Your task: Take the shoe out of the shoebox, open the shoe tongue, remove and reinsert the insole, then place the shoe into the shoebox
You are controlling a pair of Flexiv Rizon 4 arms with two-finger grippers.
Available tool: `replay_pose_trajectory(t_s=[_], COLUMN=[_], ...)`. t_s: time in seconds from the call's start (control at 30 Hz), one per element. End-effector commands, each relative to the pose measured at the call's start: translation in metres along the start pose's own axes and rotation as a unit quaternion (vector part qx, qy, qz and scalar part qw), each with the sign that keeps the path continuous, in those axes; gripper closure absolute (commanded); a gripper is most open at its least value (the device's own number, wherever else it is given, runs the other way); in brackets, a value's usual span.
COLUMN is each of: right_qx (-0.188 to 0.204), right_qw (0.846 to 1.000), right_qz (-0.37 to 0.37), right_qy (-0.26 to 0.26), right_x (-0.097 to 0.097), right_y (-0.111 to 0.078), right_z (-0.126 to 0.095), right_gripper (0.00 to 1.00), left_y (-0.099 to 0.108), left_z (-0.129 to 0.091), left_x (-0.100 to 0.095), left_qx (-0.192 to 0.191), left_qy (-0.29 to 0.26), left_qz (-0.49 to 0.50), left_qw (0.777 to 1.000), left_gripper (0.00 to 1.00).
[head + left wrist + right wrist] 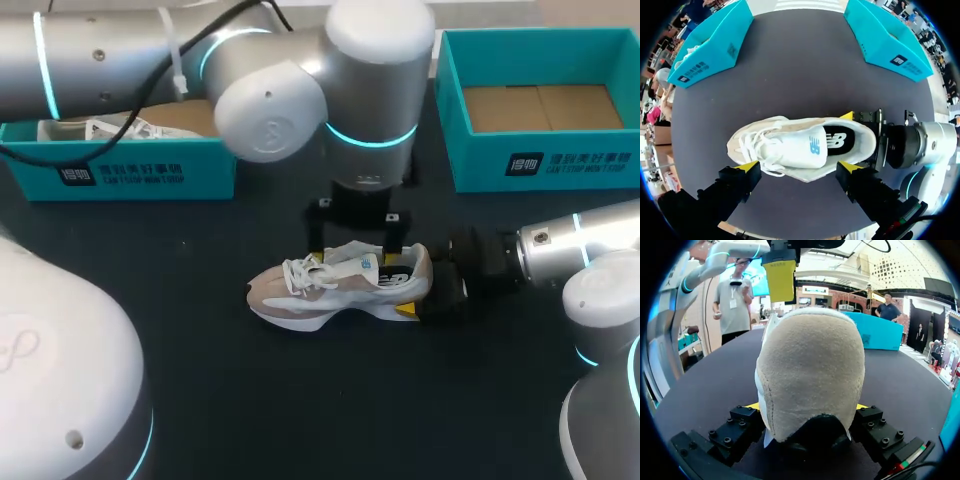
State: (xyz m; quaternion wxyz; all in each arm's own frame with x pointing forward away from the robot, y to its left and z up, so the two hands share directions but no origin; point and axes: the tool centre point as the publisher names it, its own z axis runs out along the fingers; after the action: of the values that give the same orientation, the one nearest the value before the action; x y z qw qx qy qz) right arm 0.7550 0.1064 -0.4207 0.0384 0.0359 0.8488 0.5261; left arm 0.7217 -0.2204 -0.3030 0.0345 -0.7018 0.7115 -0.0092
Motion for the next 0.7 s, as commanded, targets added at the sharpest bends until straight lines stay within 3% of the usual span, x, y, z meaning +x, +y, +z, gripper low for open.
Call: replay_pose_trajectory(t_s=[0.03, 0.4, 0.7], right_qx=[0.001, 0.001, 0.001], right_qw=[1.000, 1.000, 1.000], right_qz=[0.000, 0.000, 0.000], right_qy=[0.000, 0.000, 0.000], right_x=[0.000, 0.000, 0.000], right_y=[-0.002, -0.002, -0.002], right_z=[0.006, 0.006, 0.006], right_gripper=[1.00, 1.00, 1.00], left_y=[-0.006, -0.017, -0.019], left_z=[0.002, 0.029, 0.048], left_x=[0.021, 0.036, 0.024], left_qx=[0.001, 0.004, -0.009], left_qy=[-0.028, -0.073, -0.099], left_qz=[0.004, 0.003, -0.010], left_qw=[1.000, 0.997, 0.995], left_gripper=[0.00, 0.00, 0.00])
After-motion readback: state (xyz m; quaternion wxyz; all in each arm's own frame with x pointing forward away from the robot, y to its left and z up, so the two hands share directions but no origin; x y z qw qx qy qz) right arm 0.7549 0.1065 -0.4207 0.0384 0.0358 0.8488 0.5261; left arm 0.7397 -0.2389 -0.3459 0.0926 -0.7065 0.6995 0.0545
